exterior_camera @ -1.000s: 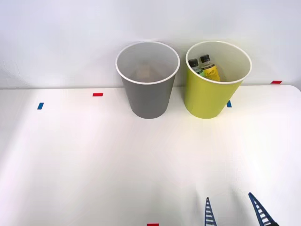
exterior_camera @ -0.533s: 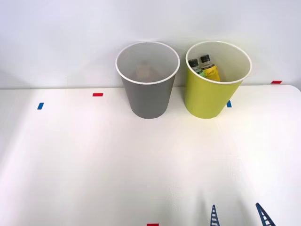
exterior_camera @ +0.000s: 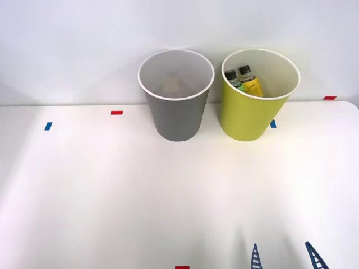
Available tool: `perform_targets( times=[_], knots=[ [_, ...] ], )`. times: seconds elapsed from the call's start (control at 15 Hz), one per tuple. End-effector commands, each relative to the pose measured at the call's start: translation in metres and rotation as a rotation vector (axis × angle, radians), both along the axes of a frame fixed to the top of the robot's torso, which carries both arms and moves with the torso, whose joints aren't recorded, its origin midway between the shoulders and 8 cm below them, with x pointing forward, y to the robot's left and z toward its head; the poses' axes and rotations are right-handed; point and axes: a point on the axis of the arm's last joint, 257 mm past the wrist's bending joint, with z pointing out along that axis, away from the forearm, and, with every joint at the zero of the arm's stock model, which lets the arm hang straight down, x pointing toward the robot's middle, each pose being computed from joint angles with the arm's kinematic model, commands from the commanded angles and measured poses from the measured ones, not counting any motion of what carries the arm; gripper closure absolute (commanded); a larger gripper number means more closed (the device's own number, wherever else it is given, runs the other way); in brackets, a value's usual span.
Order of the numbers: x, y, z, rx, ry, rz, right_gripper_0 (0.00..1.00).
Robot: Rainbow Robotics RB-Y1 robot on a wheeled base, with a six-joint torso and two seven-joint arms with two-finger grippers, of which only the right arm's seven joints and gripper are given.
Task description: Put cans in the gray bin, plastic bottles in the light green bin
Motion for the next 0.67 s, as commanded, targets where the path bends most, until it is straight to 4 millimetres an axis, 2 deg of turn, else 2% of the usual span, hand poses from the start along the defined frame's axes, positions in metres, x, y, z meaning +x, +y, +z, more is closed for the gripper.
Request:
perform_targets(
  times=[0.07, 0.67],
  knots=[
    [0.0000, -0.0001, 0.0000, 0.000, 0.000, 0.000, 0.00],
    [0.0000, -0.0001, 0.0000, 0.000, 0.000, 0.000, 0.00]
  ],
)
